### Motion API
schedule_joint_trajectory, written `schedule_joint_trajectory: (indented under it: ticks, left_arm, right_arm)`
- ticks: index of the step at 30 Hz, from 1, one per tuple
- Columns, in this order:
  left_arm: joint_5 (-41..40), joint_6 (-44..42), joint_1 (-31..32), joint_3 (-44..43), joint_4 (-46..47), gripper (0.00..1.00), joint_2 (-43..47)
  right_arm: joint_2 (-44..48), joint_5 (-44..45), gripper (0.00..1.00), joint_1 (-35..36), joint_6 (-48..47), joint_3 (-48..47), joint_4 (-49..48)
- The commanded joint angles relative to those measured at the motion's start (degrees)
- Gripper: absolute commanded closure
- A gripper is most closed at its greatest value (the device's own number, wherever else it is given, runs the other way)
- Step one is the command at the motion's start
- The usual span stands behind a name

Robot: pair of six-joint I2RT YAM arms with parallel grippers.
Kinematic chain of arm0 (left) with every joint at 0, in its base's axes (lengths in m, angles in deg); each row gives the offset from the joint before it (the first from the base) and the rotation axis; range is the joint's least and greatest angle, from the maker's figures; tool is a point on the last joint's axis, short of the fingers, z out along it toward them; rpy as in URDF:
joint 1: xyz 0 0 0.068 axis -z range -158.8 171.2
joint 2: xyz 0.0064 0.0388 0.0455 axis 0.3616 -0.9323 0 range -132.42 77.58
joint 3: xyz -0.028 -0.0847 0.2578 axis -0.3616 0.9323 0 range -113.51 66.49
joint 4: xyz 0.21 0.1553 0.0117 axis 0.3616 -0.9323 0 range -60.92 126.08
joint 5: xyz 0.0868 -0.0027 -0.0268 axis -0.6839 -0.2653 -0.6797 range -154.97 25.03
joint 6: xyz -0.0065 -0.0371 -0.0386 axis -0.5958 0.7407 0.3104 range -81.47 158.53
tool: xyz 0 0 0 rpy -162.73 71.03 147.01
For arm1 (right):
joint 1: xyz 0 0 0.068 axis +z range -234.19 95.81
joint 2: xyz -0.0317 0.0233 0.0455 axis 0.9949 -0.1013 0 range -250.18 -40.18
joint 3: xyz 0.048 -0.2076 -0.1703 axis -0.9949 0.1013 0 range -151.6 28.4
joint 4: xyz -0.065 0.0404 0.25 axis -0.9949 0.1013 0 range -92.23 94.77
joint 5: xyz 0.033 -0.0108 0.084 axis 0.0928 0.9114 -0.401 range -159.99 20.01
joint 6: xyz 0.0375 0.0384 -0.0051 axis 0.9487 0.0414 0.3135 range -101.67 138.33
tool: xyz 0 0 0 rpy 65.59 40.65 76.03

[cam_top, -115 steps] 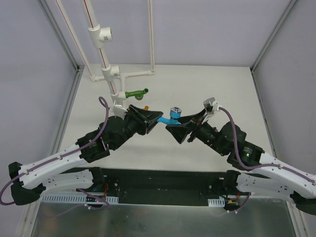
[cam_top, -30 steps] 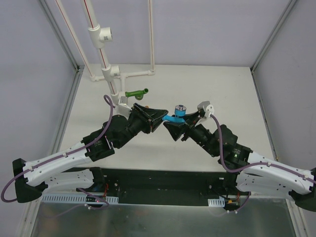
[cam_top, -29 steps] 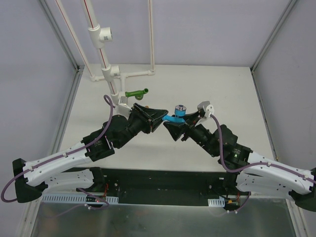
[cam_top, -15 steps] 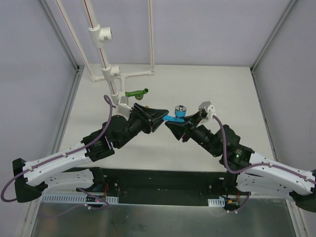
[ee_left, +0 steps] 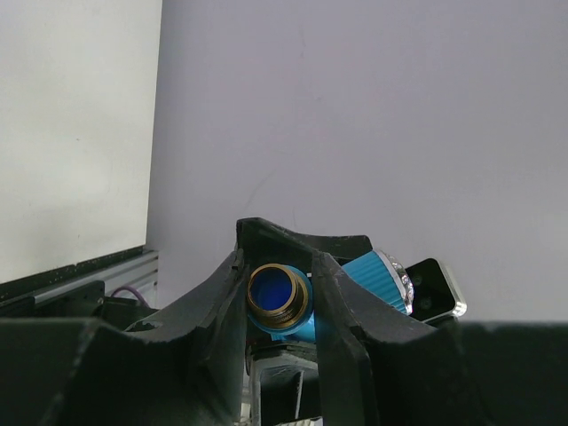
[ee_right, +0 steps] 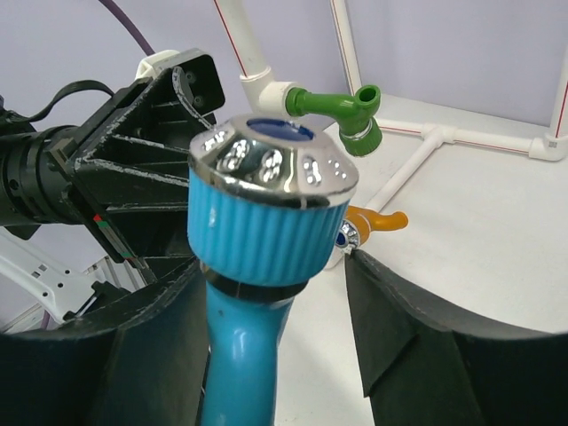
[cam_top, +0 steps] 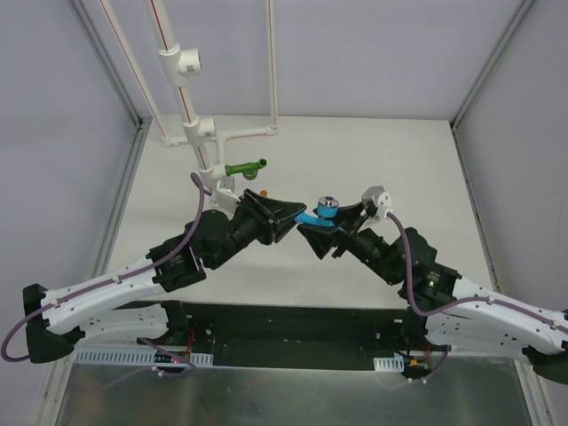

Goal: Install the water faucets
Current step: Pick up the water faucet from the center of the board.

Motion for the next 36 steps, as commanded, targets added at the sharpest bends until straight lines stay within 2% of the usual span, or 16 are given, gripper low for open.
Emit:
schedule_joint_trajectory:
  ticks: [1, 16, 17, 18, 20, 22, 23, 26, 27, 28, 29, 30, 32, 36]
  left_arm:
    - [1.37, 0.31, 0.55, -0.28, 3.27, 1.0, 0.81]
    - [1.89, 0.57, 0.55, -0.71, 3.27, 1.0, 0.02]
    - [1.98, 0.66, 0.55, -0.8, 3.27, 1.0, 0.02]
    - [2.16, 0.66, 0.55, -0.8, 3.27, 1.0, -0.24]
    - [2.24, 0.84, 0.55, -0.8, 3.27, 1.0, -0.24]
    - [2.16, 0.92, 0.55, -0.63, 3.18, 1.0, -0.33]
    - [2.16, 0.84, 0.55, -0.54, 3.18, 1.0, -0.33]
    - [1.89, 0.93, 0.55, -0.28, 3.18, 1.0, -0.15]
    - [1.89, 0.93, 0.55, -0.28, 3.27, 1.0, -0.07]
    - [1.81, 0.93, 0.55, -0.28, 3.27, 1.0, -0.07]
    - [1.72, 0.93, 0.63, -0.19, 3.27, 1.0, 0.11]
    - [1.54, 0.93, 0.55, -0.19, 3.27, 1.0, 0.11]
    - [1.37, 0.84, 0.55, -0.01, 3.27, 1.0, 0.37]
    - [0.84, 0.84, 0.55, 0.34, 3.27, 1.0, 0.81]
  right_arm:
    - [1.5, 0.2, 0.35, -0.03, -1.9, -1.14, -2.45]
    - [-0.26, -1.82, 0.4, -0.03, -1.11, -3.25, -2.19]
    - [-0.34, -1.56, 0.44, -0.03, -1.11, -3.25, -2.19]
    - [-0.35, -1.65, 0.52, -0.03, -1.2, -3.34, -2.19]
    - [-0.35, -1.65, 0.8, -0.12, -1.37, -3.52, -2.19]
    - [-0.17, -1.12, 0.95, -0.12, -1.37, -3.43, -2.37]
    - [0.0, -0.94, 1.0, -0.03, -1.37, -3.17, -2.63]
    - [0.53, -0.77, 1.0, -0.12, -1.29, -2.73, -3.16]
    - [0.79, -0.33, 1.0, -0.12, -1.29, -2.55, -3.25]
    - [1.06, 0.19, 0.84, -0.12, -1.2, -2.38, -3.33]
    - [1.32, 0.55, 0.53, -0.03, -1.11, -2.11, -3.77]
    - [1.67, 0.81, 0.46, -0.12, -1.11, -1.94, -4.03]
    - [2.29, 0.73, 0.36, -0.12, -1.11, -1.5, -4.3]
    - [3.61, 0.11, 0.34, -0.12, -1.02, -1.14, -4.13]
